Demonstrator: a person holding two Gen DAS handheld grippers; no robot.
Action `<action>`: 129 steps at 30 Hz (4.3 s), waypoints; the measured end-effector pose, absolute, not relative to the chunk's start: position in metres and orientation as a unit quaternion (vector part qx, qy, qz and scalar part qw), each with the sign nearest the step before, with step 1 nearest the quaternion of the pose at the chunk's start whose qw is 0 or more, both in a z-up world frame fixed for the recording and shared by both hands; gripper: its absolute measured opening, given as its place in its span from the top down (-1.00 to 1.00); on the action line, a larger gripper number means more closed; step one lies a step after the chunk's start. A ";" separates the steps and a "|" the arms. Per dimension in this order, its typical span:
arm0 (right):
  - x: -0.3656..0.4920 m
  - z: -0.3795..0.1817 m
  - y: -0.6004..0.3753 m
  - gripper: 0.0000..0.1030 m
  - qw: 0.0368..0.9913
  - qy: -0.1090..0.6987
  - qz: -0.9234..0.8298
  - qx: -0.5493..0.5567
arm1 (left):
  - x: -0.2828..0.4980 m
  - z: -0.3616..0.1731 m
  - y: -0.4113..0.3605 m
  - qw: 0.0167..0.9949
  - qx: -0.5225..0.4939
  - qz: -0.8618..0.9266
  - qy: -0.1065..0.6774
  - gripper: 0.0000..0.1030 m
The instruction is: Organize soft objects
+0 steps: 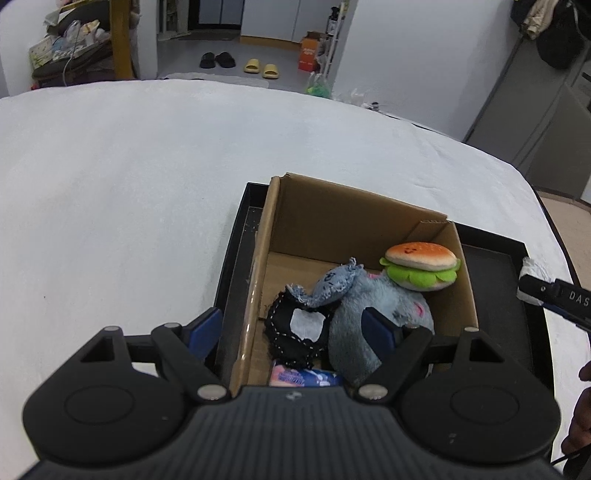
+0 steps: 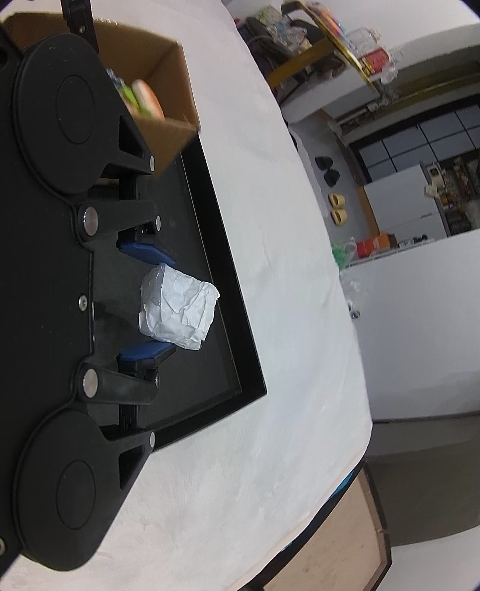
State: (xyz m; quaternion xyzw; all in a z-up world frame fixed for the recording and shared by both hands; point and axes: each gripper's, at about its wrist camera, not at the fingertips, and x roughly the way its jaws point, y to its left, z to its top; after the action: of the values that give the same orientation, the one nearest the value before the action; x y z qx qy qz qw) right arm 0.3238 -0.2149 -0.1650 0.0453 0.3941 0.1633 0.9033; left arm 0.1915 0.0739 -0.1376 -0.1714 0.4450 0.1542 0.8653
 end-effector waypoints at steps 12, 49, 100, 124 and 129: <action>0.295 -0.140 -0.189 0.14 0.897 0.385 0.213 0.032 | 0.167 -0.136 0.080 0.871 -0.170 0.113 0.447 -0.52; 0.218 -0.118 -0.109 0.10 0.849 0.406 0.338 -0.008 | 0.142 -0.157 0.104 0.869 -0.196 0.081 0.447 0.66; 0.200 -0.043 -0.224 -1.00 0.850 0.429 0.306 0.018 | 0.090 -0.023 0.064 0.869 -0.141 0.088 0.465 -0.84; 0.127 0.019 -0.286 -1.00 0.881 0.370 0.290 0.048 | 0.024 0.049 0.009 0.910 -0.119 0.035 0.395 -0.91; 0.117 0.022 -0.287 -1.00 0.885 0.360 0.290 0.058 | 0.010 0.059 0.000 0.920 -0.114 0.024 0.375 -0.91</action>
State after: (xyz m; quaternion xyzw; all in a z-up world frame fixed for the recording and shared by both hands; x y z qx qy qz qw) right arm 0.1168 -0.2871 0.0221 0.0579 0.3604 0.2902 0.8846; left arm 0.0100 -0.0003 0.0590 -0.1137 0.3752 0.0243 0.9196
